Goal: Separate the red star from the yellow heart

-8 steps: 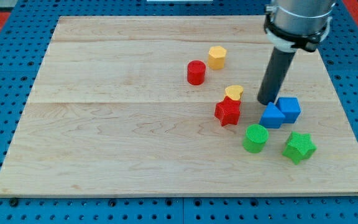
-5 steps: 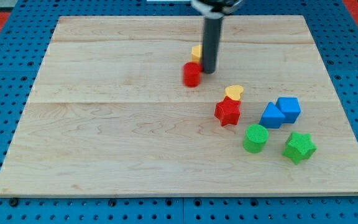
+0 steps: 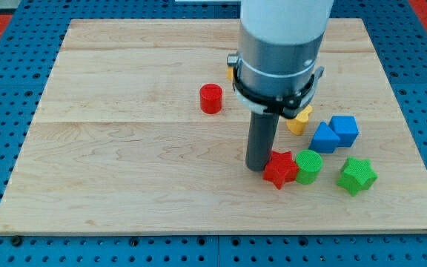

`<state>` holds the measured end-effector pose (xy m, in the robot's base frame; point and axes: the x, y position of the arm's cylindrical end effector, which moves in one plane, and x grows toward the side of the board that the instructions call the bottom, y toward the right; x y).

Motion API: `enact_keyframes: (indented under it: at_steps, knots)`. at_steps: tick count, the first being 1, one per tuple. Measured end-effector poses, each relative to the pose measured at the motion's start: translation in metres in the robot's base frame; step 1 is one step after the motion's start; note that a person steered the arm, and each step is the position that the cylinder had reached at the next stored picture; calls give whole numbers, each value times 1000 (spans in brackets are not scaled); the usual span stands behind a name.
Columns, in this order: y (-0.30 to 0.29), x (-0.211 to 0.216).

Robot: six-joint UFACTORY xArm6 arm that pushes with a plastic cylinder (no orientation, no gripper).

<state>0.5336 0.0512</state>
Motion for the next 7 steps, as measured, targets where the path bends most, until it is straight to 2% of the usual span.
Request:
enact_keyframes:
  at_steps: [1, 2, 3, 4, 5, 6, 7]
  knots:
    - [-54, 24]
    - [-48, 57]
    - [19, 56]
    - [31, 32]
    - [28, 18]
    - [1, 20]
    - [-59, -2]
